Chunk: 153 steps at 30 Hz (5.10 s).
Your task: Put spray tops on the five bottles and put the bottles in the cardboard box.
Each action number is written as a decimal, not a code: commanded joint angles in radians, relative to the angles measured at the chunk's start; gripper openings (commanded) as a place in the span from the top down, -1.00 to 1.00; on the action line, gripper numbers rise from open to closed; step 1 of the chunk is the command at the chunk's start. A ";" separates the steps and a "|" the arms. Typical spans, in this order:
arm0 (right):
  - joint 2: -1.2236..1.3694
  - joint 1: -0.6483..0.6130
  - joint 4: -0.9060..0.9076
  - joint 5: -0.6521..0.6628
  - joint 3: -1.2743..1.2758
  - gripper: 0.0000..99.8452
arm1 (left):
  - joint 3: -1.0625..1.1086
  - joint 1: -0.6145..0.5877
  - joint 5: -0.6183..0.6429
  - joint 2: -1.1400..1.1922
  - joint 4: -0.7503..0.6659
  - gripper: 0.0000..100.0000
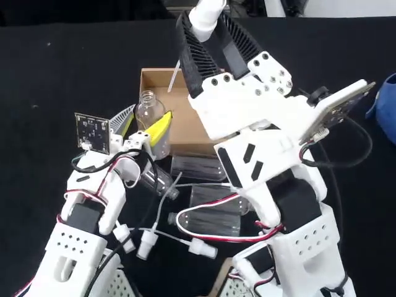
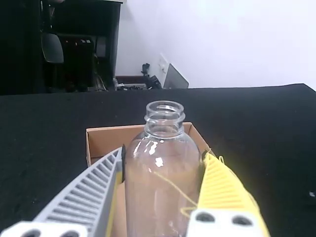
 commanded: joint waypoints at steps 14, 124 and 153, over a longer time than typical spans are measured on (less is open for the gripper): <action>0.015 0.017 -0.021 -0.005 -0.021 0.98 | -0.019 0.012 0.005 -0.014 -0.028 0.93; -0.085 -0.112 0.331 0.239 0.131 0.87 | 0.251 0.110 -0.137 -0.014 -0.419 0.94; -0.085 0.489 0.017 0.064 0.862 0.95 | -0.091 -0.104 -0.137 0.126 -0.413 0.94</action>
